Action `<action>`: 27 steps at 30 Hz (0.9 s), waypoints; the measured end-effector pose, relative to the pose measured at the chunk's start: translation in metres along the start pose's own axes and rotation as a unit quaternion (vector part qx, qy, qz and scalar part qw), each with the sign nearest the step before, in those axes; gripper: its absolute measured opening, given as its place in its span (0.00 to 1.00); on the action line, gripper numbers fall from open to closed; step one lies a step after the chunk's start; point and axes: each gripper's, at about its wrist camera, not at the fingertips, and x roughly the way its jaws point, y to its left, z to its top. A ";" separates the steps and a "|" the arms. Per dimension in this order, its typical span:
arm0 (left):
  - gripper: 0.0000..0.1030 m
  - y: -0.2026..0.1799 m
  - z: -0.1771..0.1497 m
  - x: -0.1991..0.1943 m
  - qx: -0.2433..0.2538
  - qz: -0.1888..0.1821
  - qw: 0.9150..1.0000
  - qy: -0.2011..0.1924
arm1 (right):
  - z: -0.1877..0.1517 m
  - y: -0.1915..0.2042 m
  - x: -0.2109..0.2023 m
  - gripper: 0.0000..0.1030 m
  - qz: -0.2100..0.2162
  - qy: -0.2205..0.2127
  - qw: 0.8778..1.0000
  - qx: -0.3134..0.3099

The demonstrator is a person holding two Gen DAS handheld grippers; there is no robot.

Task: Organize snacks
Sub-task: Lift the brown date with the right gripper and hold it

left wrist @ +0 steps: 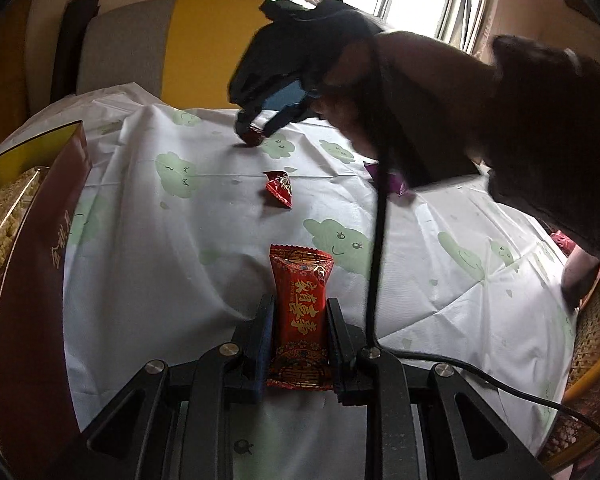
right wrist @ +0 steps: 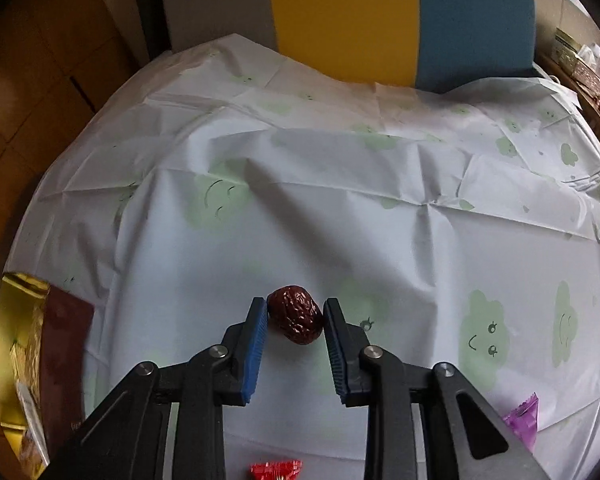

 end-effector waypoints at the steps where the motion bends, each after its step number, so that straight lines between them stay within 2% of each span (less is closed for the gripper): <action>1: 0.24 -0.001 0.000 -0.001 0.000 0.000 1.000 0.000 | -0.004 0.000 -0.003 0.28 -0.003 0.003 1.000 -0.007; 3: 0.24 0.000 -0.001 0.000 -0.001 0.000 1.000 -0.001 | -0.014 -0.003 -0.014 0.28 -0.013 0.000 1.000 -0.018; 10: 0.24 0.000 -0.001 0.000 0.000 0.001 1.000 0.000 | -0.086 -0.030 -0.069 0.28 0.010 0.022 0.999 -0.033; 16: 0.24 0.000 -0.001 0.002 0.003 0.005 1.000 0.001 | -0.143 -0.061 -0.077 0.28 -0.010 0.059 0.998 -0.016; 19: 0.24 0.000 -0.002 0.000 0.003 0.004 1.000 0.003 | -0.145 -0.067 -0.080 0.28 -0.023 0.046 0.999 -0.009; 27: 0.25 -0.004 0.006 0.004 0.012 0.015 1.000 0.023 | -0.145 -0.064 -0.079 0.28 -0.030 0.044 0.998 -0.019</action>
